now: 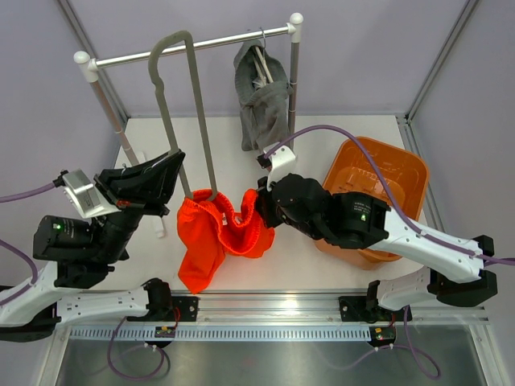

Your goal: Remove the shorts from the hanger

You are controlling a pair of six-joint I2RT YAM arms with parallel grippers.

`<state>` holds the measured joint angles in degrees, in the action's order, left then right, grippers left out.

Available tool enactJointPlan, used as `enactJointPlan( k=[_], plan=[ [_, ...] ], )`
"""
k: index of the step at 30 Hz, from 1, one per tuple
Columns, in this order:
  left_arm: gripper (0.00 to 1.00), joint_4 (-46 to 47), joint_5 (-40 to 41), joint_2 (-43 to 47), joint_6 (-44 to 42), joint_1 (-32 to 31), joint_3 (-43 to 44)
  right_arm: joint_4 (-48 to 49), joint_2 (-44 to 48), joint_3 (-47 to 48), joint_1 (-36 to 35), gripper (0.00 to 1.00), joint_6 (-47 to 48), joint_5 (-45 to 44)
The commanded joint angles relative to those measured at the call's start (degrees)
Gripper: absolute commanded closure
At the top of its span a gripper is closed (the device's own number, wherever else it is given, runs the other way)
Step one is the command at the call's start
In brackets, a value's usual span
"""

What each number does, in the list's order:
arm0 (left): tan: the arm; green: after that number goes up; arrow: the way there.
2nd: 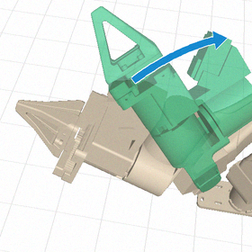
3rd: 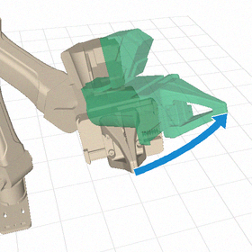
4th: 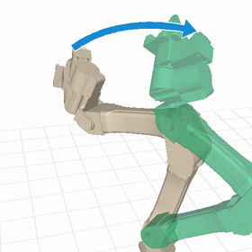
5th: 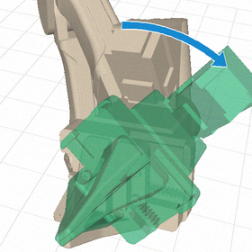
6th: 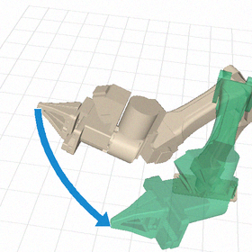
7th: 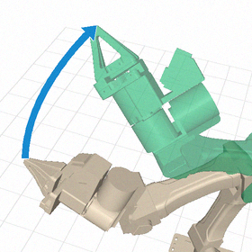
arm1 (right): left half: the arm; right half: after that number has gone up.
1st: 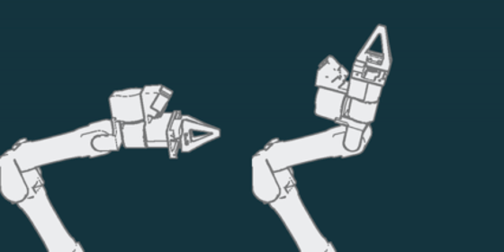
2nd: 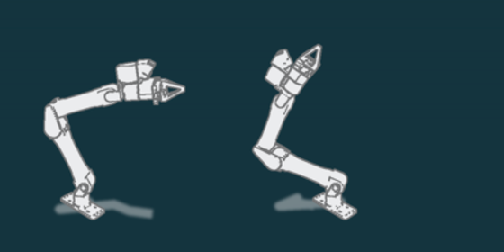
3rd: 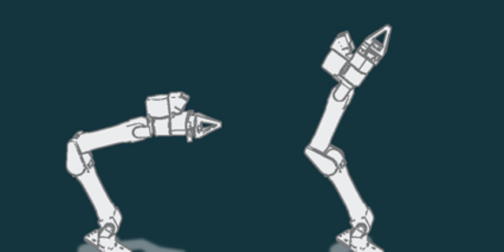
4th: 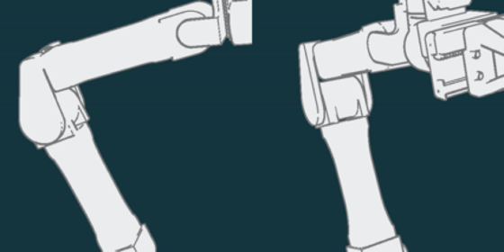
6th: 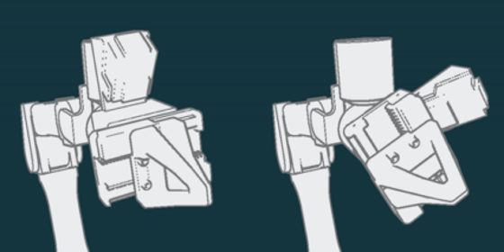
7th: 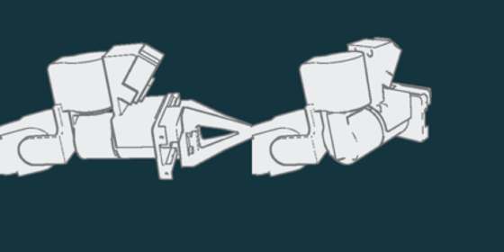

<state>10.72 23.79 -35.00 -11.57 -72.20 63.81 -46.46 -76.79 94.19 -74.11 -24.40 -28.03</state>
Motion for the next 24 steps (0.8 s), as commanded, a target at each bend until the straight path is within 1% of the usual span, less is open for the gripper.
enactJointPlan(
  k=[1, 4, 5, 8, 9, 10, 11, 12, 14, 16, 18, 20, 23, 24],
  plan=[
    [1.0, 6.86, -2.35, -0.32, 0.06, 0.13, 1.75, 0.32, 0.07, 2.84, -0.43, 1.0, 0.67, -2.03],
    [1.0, 6.42, -2.87, -1.29, -0.29, 0.13, 2.37, -0.13, -0.46, 3.8, -0.6, 1.0, 1.02, -1.24],
    [1.0, 6.68, -4.96, -1.29, 0.23, 0.13, 2.2, 0.05, -0.9, 3.98, -0.51, 1.0, 1.46, -0.63],
    [1.0, 8.35, -6.3, -2.08, 2.07, 0.13, 1.06, 0.4, -3.96, 6.69, -0.78, 1.0, 2.96, 5.6],
    [1.0, 9.05, -5.69, -2.35, 2.08, 0.13, 0.7, 2.84, -4.59, 6.97, -1.47, 1.0, 3.48, 8.14],
    [1.0, 9.23, -4.29, -2.7, 1.82, 0.13, 0.09, 4.43, -5.11, 7.32, -4.18, 1.0, 4.18, 8.69],
    [1.0, 9.58, -0.45, -2.96, 1.3, 0.13, -0.18, 5.84, -6.25, 7.76, -5.94, 1.0, 5.41, 9.04],
    [1.0, 11.58, 1.41, -2.79, 0.77, 0.05, -0.87, 6.55, -7.05, 8.54, -7.53, 1.0, 5.77, 9.05],
    [1.0, 14.05, 4.05, -2.0, -1.51, 0.13, -3.24, 5.68, -9.32, 11.7, -11.05, 1.0, 6.56, 8.87],
    [1.0, 14.77, 6.17, -2.09, -2.92, 0.13, -3.08, 5.06, -10.3, 13.46, -13.51, 1.0, 7.79, 9.48],
    [1.0, 15.38, 6.88, -2.44, -4.51, 0.05, -2.46, 4.71, -10.92, 13.82, -14.13, 1.0, 7.88, 9.84],
    [1.0, 15.73, 6.88, -2.61, -5.21, 0.13, -1.51, 4.45, -11.01, 13.04, -14.14, 1.0, 7.36, 8.09],
    [1.0, 11.44, 9.07, -3.75, -5.21, 0.13, 1.48, 0.85, -10.05, 12.77, -13.88, 1.0, 4.9, -4.09],
    [1.0, 7.86, 10.56, -4.19, -5.21, 0.13, 4.28, -1.42, -9.26, 12.94, -13.35, 1.0, 4.46, -5.79]
  ],
)
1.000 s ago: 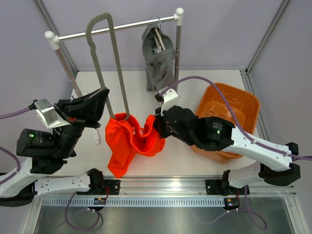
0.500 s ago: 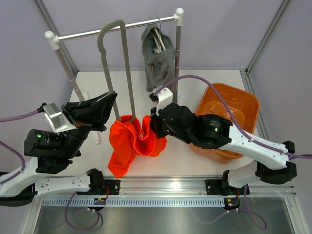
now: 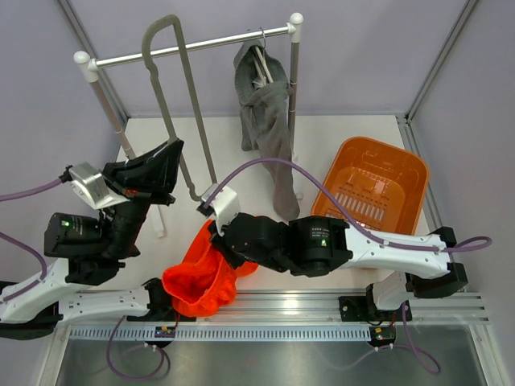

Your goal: Remove the shorts from the hanger

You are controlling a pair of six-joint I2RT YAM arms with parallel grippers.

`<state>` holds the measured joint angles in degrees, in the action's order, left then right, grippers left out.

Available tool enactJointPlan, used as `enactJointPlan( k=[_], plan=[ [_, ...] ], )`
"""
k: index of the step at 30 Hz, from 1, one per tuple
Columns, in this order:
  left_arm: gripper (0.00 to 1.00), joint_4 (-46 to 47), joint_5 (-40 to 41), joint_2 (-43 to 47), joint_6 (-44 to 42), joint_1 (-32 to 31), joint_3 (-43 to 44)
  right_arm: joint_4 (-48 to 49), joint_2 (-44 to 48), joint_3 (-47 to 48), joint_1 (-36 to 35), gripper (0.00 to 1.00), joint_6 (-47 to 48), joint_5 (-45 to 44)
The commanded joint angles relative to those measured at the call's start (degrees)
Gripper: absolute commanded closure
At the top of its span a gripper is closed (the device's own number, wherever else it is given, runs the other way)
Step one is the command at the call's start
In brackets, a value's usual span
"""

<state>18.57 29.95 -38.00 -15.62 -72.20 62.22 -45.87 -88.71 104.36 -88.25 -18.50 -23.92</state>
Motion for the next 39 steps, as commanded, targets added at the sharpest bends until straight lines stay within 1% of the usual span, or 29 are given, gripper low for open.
enactJointPlan(
  k=[1, 2, 3, 5, 6, 7, 8, 9, 10, 11, 12, 13, 14, 15, 16, 17, 18, 20, 21, 22, 23, 26, 27, 29, 31, 32, 33, 35, 39],
  plan=[
    [1.0, -1.85, 7.89, -2.07, -1.08, 0.05, 7.38, -2.99, 4.49, 3.13, 1.32, 1.0, -2.15, -11.13],
    [1.0, -3.96, 9.67, -2.69, -0.82, 0.13, 8.79, -3.96, 5.55, 3.4, 2.02, 1.0, -2.67, -11.93],
    [1.0, -8.59, 11.42, -3.39, -0.73, 0.13, 11.76, -5.45, 6.87, 3.66, 3.33, 1.0, -2.77, -14.29],
    [1.0, -12.66, 15.56, -4.53, -0.03, 0.13, 13.71, -7.38, 9.95, 5.67, 4.48, 1.0, -1.9, -17.11],
    [1.0, -15.72, 16.79, -4.8, 0.15, 0.13, 14.16, -9.31, 10.65, 6.9, 5.62, 1.0, -1.19, -20.25],
    [1.0, -17.23, 18.37, -4.8, 0.58, 0.13, 14.77, -9.94, 11.96, 10.31, 5.98, 1.0, -0.23, -22.11],
    [1.0, -18.29, 18.82, -4.63, 1.46, 0.13, 14.69, -10.29, 12.41, 12.34, 6.24, 1.0, 3.09, -24.05],
    [1.0, -20.13, 19.35, -4.28, 1.9, 0.13, 14.51, -9.95, 13.03, 14.45, 6.59, 1.0, 4.95, -28.42],
    [1.0, -20.85, 19.96, -4.02, 2.51, 0.13, 14.08, -9.07, 14.16, 18.65, 6.6, 1.0, 7.23, -30.72],
    [1.0, -21.46, 20.31, -3.75, 3.04, 0.13, 13.99, -7.32, 14.87, 20.43, 6.51, 1.0, 12.82, -32.83],
    [1.0, -23.03, 20.49, -3.31, 3.4, 0.13, 13.99, -1.56, 15.92, 21.58, 6.51, 1.0, 16.01, -36.25],
    [1.0, -23.83, 20.58, -3.14, 4.18, 0.13, 13.99, 2.58, 18.63, 22.03, 6.51, 1.0, 19.96, -37.59],
    [1.0, -24.62, 20.67, -2.96, 4.63, 0.13, 14.07, 7.67, 19.96, 21.33, 6.51, 1.0, 28.78, -39.78],
    [1.0, -26.29, 20.76, -2.87, 5.07, 0.13, 14.25, 18.6, 21.45, 20.54, 6.6, 1.0, 33.31, -40.84],
    [1.0, -27.0, 20.84, -2.87, 5.33, 0.13, 14.34, 24.45, 23.99, 18.19, 6.6, 1.0, 38.23, -41.55],
    [1.0, -27.7, 20.85, -2.78, 6.03, 0.13, 14.34, 30.34, 25.06, 17.12, 6.6, 1.0, 47.41, -41.82],
    [1.0, -28.84, 20.76, -2.87, 6.21, 0.05, 14.25, 39.88, 25.86, 16.59, 6.51, 1.0, 51.33, -41.91],
    [1.0, -30.42, 20.58, -3.31, 7.09, 0.05, 14.16, 45.41, 26.66, 17.37, 6.6, 1.0, 59.33, -40.78],
    [1.0, -30.95, 20.41, -3.48, 7.27, 0.13, 14.16, 49.43, 26.66, 17.98, 6.51, 1.0, 60.85, -40.16],
    [1.0, -31.31, 20.15, -4.01, 7.88, 0.13, 14.07, 51.38, 26.66, 18.51, 6.51, 1.0, 62.69, -39.63],
    [1.0, -31.83, 20.06, -4.19, 8.06, 0.13, 13.99, 53.58, 26.57, 18.25, 6.51, 1.0, 66.45, -38.49],
    [1.0, -32.36, 19.27, -4.8, 9.02, 0.13, 13.63, 61.14, 26.22, 16.33, 6.6, 1.0, 73.75, -37.86],
    [1.0, -32.45, 19.0, -5.07, 9.11, 0.13, 13.55, 64.03, 26.13, 15.62, 6.6, 1.0, 75.09, -37.86],
    [1.0, -32.8, 18.3, -5.33, 9.81, 0.13, 13.37, 66.42, 26.48, 12.81, 6.6, 1.0, 77.9, -38.3],
    [1.0, -32.98, 17.6, -5.51, 10.16, 0.13, 13.11, 68.28, 27.53, 10.18, 6.68, 1.0, 78.27, -38.57],
    [1.0, -32.98, 17.42, -5.68, 10.17, 0.13, 13.11, 67.76, 27.97, 9.64, 6.6, 1.0, 76.61, -38.83],
    [1.0, -32.98, 17.24, -5.86, 10.25, 0.13, 13.11, 64.53, 28.41, 9.29, 6.6, 1.0, 75.21, -38.92],
    [1.0, -33.16, 16.8, -6.03, 10.52, 0.13, 13.11, 61.87, 29.2, 7.89, 6.68, 1.0, 71.87, -39.27],
    [1.0, -33.42, 15.92, -7.0, 10.87, 0.13, 13.46, 56.08, 29.91, 4.72, 8.17, 1.0, 67.73, -39.71]
  ],
)
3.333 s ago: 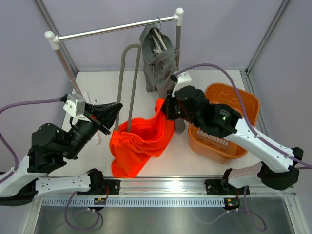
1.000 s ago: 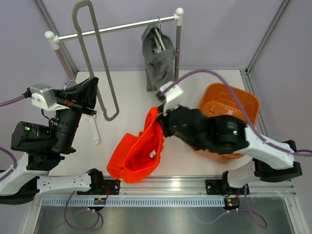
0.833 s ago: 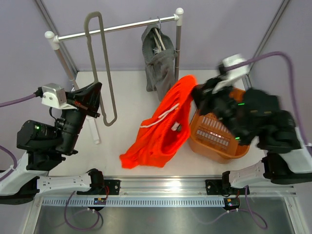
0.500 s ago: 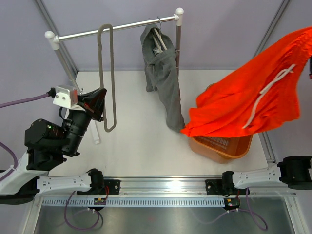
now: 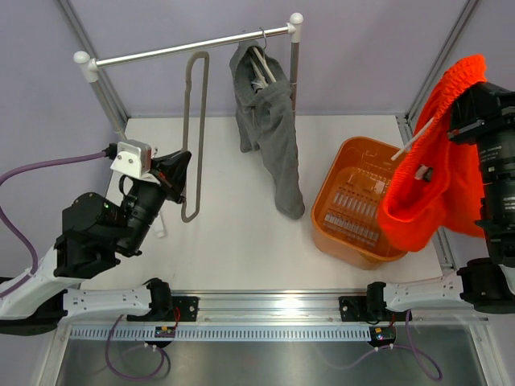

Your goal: Remove the shorts from the hanger

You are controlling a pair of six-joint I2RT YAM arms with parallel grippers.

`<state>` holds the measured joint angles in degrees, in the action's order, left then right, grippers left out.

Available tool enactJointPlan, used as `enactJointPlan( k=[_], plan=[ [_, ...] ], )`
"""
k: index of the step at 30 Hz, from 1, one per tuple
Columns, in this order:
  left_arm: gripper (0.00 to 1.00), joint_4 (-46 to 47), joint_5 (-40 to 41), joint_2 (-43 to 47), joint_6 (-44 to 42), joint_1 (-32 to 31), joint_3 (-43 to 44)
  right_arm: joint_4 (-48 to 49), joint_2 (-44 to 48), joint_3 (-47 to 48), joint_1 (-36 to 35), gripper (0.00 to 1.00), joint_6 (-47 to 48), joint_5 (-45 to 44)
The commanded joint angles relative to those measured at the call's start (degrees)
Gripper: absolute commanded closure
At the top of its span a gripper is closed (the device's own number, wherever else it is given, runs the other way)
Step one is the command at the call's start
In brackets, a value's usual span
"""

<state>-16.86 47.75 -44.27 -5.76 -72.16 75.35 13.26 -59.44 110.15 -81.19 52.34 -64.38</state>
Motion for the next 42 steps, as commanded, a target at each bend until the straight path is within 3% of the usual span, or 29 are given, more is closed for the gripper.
enactJointPlan(
  k=[1, 4, 8, 15, 19, 26, 29, 32, 35, 38, 42],
  plan=[
    [1.0, 2.01, -2.13, -0.9, 1.1, 0.09, 0.32, -4.89, 0.73, -1.6, 1.9, 1.0, -4.68, 1.01],
    [1.0, 1.66, -2.57, -1.34, 1.36, 0.09, 0.41, -17.44, 0.03, -0.91, 8.92, 1.0, -17.3, 4.08],
    [1.0, 0.87, -3.01, -1.69, 1.72, 0.09, 0.58, -27.03, -1.99, 0.68, 20.52, 1.0, -25.68, 9.07],
    [1.0, -1.33, -2.84, -1.08, 2.51, 0.0, 0.59, -46.81, -5.77, 3.93, 53.61, 1.0, -45.81, 26.74],
    [1.0, -3.17, -1.7, -0.12, 3.12, 0.09, 0.41, -51.66, -5.87, 1.92, 65.07, 1.0, -56.79, 35.27],
    [1.0, -9.85, 0.15, 0.5, 7.23, 0.09, 2.43, -58.52, -4.37, -7.56, 67.74, 1.0, -67.18, 40.91],
    [1.0, -13.89, -0.46, 0.33, 9.8, 0.09, 3.22, -59.31, -1.56, -18.08, 67.74, 1.0, -71.14, 42.41],
    [1.0, -19.07, -3.09, -0.81, 12.43, 0.09, 4.45, -59.75, 1.43, -23.75, 67.74, 0.91, -73.34, 43.72],
    [1.0, -24.43, -6.69, -1.96, 14.81, 0.09, 6.56, -60.19, 3.71, -30.06, 67.74, 0.89, -74.31, 45.3],
    [1.0, -29.18, -11.0, -2.75, 16.56, 0.09, 8.67, -60.8, 5.38, -32.71, 67.74, 0.74, -75.36, 48.2],
    [1.0, -33.84, -17.49, -3.28, 18.59, 0.09, 10.69, -61.94, 7.4, -35.0, 67.74, 0.37, -75.45, 48.82]
  ],
)
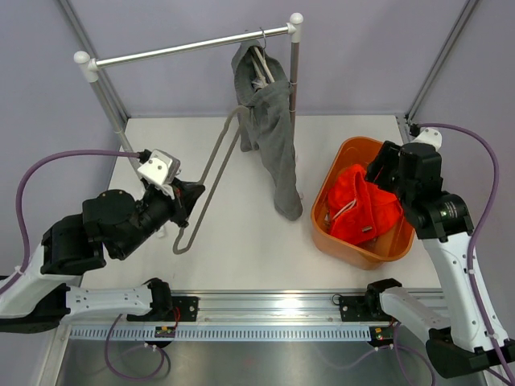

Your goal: Remove the shorts from the hanger

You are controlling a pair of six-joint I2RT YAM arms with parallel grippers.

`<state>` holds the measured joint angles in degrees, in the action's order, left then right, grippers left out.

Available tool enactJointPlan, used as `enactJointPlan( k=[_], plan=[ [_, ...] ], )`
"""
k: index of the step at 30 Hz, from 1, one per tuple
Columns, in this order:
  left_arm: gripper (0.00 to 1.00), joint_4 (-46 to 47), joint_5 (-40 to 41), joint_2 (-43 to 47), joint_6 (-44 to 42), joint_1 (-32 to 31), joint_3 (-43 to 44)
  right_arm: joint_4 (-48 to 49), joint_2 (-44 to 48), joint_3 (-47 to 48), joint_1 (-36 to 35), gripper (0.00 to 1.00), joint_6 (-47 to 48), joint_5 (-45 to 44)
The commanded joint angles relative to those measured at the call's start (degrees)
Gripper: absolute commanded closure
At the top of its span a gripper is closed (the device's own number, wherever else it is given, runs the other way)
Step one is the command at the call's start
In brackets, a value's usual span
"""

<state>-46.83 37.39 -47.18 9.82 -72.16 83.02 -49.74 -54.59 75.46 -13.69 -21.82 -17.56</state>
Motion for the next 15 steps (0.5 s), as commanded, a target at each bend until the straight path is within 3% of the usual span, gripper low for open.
enactJointPlan(
  k=[1, 4, 10, 15],
  plan=[
    [1.0, -5.1, -8.2, -0.46, 3.27, 0.09, 3.37, 0.52, 2.9, -0.31, 0.25, 0.33, -1.2, 2.18],
    [1.0, -6.69, -11.72, -0.55, 4.06, 0.09, 3.46, -0.71, 4.31, 1.17, 0.25, 0.27, -1.38, 3.84],
    [1.0, -6.96, -20.15, -1.42, 3.45, 0.18, 1.09, -0.98, 4.93, 7.32, -1.94, 0.28, -2.34, 11.92],
    [1.0, -7.31, -28.04, -5.02, 2.92, 0.79, 0.04, 0.52, -0.32, 14.79, -18.1, 0.29, -2.18, 4.4]
  ],
)
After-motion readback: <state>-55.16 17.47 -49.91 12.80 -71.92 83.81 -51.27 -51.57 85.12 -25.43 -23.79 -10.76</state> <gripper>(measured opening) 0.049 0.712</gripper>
